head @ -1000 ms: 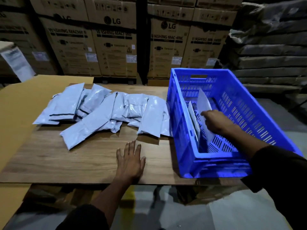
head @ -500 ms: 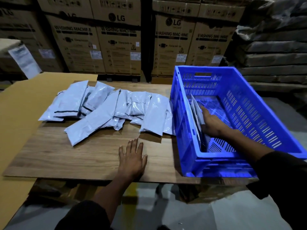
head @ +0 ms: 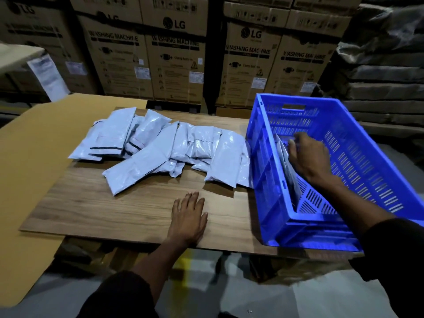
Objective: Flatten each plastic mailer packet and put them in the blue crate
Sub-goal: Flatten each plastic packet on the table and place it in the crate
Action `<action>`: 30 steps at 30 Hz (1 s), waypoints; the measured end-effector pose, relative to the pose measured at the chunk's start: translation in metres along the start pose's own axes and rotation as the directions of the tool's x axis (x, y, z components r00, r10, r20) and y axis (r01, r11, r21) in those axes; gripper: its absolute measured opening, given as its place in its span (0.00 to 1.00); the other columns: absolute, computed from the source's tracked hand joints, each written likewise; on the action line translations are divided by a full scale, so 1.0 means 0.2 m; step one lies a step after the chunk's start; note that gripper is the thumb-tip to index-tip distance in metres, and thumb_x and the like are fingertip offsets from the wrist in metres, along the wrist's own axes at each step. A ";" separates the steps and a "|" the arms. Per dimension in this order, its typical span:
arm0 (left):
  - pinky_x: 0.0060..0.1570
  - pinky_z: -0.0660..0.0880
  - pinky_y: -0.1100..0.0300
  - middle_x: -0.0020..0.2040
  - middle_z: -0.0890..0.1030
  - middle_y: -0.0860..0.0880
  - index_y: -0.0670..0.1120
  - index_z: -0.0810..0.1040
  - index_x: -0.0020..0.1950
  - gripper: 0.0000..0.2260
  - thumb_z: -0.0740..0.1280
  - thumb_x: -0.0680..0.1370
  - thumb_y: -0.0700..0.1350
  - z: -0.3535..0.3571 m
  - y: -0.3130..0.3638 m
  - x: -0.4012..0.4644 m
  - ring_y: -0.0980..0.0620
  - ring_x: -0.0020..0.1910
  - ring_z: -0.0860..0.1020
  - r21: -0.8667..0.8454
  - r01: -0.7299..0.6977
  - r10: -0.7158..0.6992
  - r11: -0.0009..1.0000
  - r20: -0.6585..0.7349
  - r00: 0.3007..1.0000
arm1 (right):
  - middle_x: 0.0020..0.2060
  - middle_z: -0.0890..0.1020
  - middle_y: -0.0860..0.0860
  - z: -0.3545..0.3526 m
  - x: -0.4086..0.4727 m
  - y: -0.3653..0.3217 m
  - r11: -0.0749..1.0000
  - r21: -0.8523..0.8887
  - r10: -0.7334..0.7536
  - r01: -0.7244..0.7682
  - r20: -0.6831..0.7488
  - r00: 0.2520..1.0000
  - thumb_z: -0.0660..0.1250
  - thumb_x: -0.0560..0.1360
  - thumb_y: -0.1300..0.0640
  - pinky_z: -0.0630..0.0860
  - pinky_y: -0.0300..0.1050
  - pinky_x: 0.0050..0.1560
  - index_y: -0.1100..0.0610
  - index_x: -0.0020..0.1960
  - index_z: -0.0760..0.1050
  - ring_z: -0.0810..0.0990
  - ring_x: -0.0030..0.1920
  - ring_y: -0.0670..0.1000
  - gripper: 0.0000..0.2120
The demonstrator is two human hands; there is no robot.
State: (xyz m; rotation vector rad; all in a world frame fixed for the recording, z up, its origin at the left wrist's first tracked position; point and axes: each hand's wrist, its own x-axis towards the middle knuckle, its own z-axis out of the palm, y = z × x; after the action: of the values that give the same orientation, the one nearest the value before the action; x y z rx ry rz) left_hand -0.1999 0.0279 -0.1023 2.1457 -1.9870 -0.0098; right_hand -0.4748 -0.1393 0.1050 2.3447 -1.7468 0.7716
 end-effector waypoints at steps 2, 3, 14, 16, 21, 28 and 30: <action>0.64 0.69 0.41 0.71 0.74 0.44 0.47 0.77 0.65 0.22 0.55 0.78 0.56 -0.02 -0.06 -0.01 0.42 0.68 0.72 -0.005 -0.004 0.004 1.000 -0.012 1.000 | 0.48 0.82 0.62 -0.05 0.06 -0.19 0.995 0.063 -0.075 0.083 -0.110 0.991 0.62 0.80 0.53 0.74 0.55 0.42 0.60 0.56 0.74 0.81 0.46 0.66 0.11; 0.64 0.69 0.41 0.71 0.74 0.44 0.47 0.77 0.65 0.22 0.55 0.78 0.56 -0.02 -0.08 -0.01 0.42 0.68 0.72 -0.007 -0.002 0.002 1.000 -0.013 1.000 | 0.48 0.82 0.61 -0.07 0.09 -0.29 0.987 0.096 -0.112 0.126 -0.137 0.984 0.62 0.80 0.53 0.74 0.54 0.42 0.59 0.56 0.75 0.81 0.46 0.65 0.11; 0.65 0.70 0.44 0.71 0.74 0.43 0.47 0.75 0.68 0.22 0.55 0.79 0.55 -0.06 -0.49 -0.06 0.41 0.69 0.72 0.024 -0.024 0.026 0.999 -0.082 0.996 | 0.79 0.53 0.57 0.66 -0.15 -0.85 0.971 0.021 0.197 -0.240 0.504 0.841 0.58 0.78 0.35 0.59 0.69 0.69 0.56 0.78 0.54 0.51 0.76 0.68 0.37; 0.66 0.70 0.44 0.71 0.73 0.43 0.48 0.74 0.69 0.22 0.55 0.79 0.55 -0.06 -0.52 -0.06 0.41 0.70 0.71 0.020 -0.045 0.047 0.999 -0.100 0.994 | 0.79 0.48 0.56 0.76 -0.19 -0.84 0.953 -0.009 0.266 -0.304 0.513 0.816 0.57 0.77 0.32 0.59 0.71 0.69 0.55 0.79 0.52 0.49 0.76 0.71 0.40; 0.67 0.69 0.43 0.73 0.72 0.43 0.47 0.73 0.70 0.23 0.53 0.80 0.56 -0.05 -0.53 -0.06 0.41 0.71 0.69 0.032 -0.064 0.067 0.997 -0.090 0.994 | 0.77 0.51 0.58 0.82 -0.15 -0.88 0.916 -0.016 0.368 -0.401 0.430 0.824 0.64 0.78 0.44 0.64 0.65 0.64 0.53 0.75 0.57 0.59 0.70 0.69 0.31; 0.70 0.63 0.40 0.80 0.61 0.39 0.43 0.64 0.76 0.28 0.56 0.79 0.57 -0.09 -0.50 -0.07 0.38 0.78 0.61 -0.013 -0.080 0.078 0.997 -0.123 0.989 | 0.76 0.53 0.58 0.69 -0.28 -0.87 0.897 0.109 0.352 -0.428 0.409 0.842 0.66 0.74 0.48 0.62 0.65 0.66 0.54 0.76 0.54 0.59 0.70 0.68 0.36; 0.72 0.61 0.38 0.80 0.58 0.39 0.43 0.60 0.77 0.30 0.58 0.79 0.56 -0.10 -0.49 -0.08 0.39 0.79 0.58 -0.011 -0.124 0.119 0.992 -0.191 0.974 | 0.76 0.53 0.58 0.64 -0.42 -0.88 0.916 0.134 0.293 -0.378 0.419 0.860 0.65 0.73 0.45 0.62 0.65 0.67 0.54 0.77 0.54 0.59 0.71 0.67 0.38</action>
State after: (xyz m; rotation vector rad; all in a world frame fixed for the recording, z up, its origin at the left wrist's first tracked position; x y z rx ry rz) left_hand -0.1018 0.0533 -0.1007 1.9272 -1.9921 0.1843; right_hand -0.2882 -0.0582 -0.0092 2.4955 -2.4057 0.5779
